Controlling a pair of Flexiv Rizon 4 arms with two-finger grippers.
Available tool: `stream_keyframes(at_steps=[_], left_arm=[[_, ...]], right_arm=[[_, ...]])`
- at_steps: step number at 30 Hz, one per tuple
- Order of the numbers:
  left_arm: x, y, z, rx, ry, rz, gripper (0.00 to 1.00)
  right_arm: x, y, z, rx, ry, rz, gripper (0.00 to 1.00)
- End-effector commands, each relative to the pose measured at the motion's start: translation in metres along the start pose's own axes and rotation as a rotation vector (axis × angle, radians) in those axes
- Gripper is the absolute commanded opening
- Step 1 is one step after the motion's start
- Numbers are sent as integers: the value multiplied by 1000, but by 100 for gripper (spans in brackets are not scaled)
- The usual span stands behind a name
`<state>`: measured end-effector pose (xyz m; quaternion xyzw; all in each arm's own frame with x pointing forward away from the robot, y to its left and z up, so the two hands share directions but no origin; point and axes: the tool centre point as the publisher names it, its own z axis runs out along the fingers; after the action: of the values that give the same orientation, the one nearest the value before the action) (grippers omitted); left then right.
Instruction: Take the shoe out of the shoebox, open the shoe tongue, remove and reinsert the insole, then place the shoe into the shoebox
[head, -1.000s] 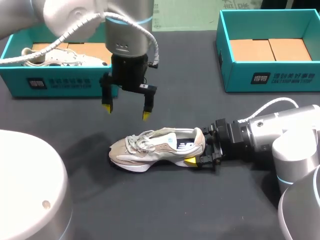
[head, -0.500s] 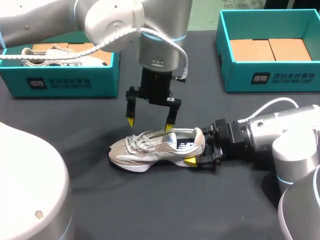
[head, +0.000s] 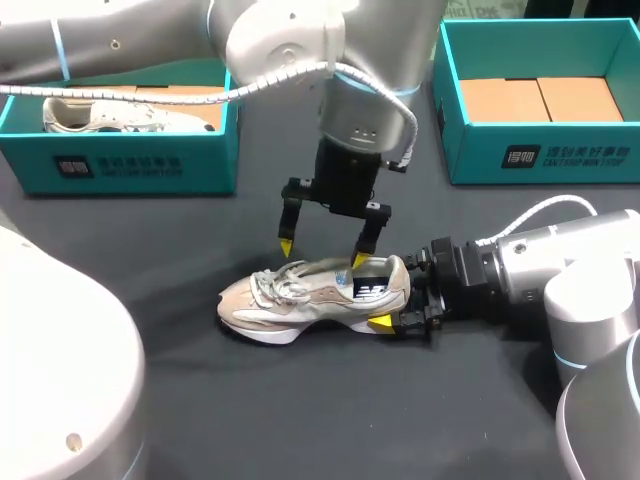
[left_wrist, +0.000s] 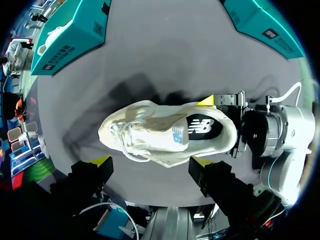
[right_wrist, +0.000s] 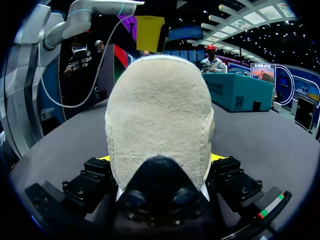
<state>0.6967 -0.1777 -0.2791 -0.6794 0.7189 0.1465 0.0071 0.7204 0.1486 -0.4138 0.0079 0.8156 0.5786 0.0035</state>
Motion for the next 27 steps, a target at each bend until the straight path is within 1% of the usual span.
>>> stream_keyframes(at_steps=[1, 3, 6, 13, 21, 23, 27], left_arm=[[5, -1, 3, 19, -27, -20, 100], [6, -2, 8, 1, -13, -40, 100], [7, -6, 13, -1, -3, -61, 100], [6, -11, 23, 14, 10, -103, 100], [21, -15, 37, 43, -10, -123, 100], [23, -14, 37, 47, -9, -124, 91], [26, -12, 35, 55, -8, -129, 90]], right_arm=[[1, 0, 3, 4, -1, 1, 0], [1, 0, 3, 4, -1, 1, 0], [1, 0, 3, 4, -1, 1, 0], [1, 0, 3, 4, -1, 1, 0], [1, 0, 3, 4, -1, 1, 0], [1, 0, 3, 4, -1, 1, 0], [1, 0, 3, 4, -1, 1, 0]])
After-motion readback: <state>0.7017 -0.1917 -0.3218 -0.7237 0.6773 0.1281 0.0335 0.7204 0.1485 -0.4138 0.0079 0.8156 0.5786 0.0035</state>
